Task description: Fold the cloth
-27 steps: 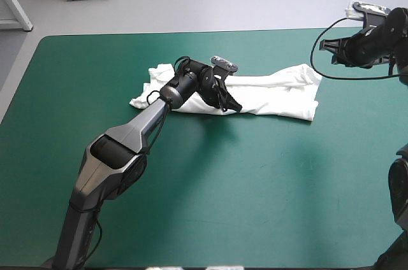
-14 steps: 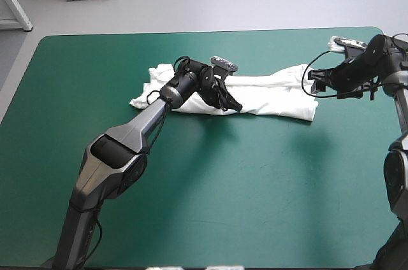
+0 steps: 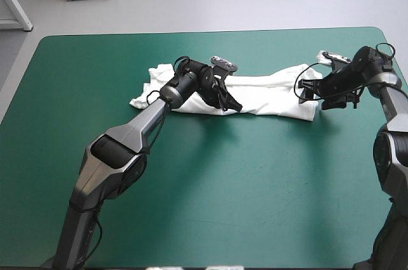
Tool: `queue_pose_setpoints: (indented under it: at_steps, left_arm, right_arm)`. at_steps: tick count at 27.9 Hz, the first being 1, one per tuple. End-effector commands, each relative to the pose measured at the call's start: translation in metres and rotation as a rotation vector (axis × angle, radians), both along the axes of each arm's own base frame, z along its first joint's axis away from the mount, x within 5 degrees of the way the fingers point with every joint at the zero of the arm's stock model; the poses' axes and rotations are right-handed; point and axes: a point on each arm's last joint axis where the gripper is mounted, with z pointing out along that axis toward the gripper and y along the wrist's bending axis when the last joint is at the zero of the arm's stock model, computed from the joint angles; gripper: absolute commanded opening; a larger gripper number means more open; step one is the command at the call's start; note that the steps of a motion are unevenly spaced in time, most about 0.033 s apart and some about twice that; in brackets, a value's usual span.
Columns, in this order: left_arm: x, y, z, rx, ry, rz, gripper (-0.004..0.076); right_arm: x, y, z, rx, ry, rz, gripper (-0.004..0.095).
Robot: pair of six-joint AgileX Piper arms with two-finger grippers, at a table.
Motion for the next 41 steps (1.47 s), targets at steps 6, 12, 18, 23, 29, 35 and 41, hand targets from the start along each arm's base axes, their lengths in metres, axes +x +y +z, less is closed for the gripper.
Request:
queue_pose_setpoints:
  at_steps: [6,12,18,23,29,35,41]
  left_arm:
    - [-0.007,-0.003,0.032,-0.072,-0.036,0.003,-0.0009]
    - [-0.006,-0.003,0.032,-0.073,-0.037,0.004,-0.0009]
    - [-0.006,-0.003,0.032,-0.073,-0.037,0.004,-0.0009]
    - [-0.006,-0.002,0.032,-0.069,-0.04,0.003,-0.0009]
    - [-0.004,0.0,0.032,-0.04,-0.065,0.001,-0.0009]
    - [-0.005,0.0,0.032,-0.045,-0.057,0.013,-0.0009]
    - [-0.005,-0.001,0.032,-0.05,-0.046,0.013,-0.0009]
  right_arm:
    - [0.009,0.008,0.002,0.117,-0.046,0.011,0.0591]
    - [0.01,0.024,-0.007,0.121,-0.013,0.057,0.0149]
    - [0.009,0.024,-0.002,0.113,-0.014,0.076,-0.0013]
    - [0.013,0.027,0.042,0.128,-0.107,0.108,-0.0013]
    - [0.002,0.028,0.111,0.113,-0.284,0.13,-0.0013]
    - [-0.02,0.034,0.154,0.153,-0.385,0.136,-0.0013]
    - [-0.037,0.049,0.182,0.236,-0.463,0.186,-0.0013]
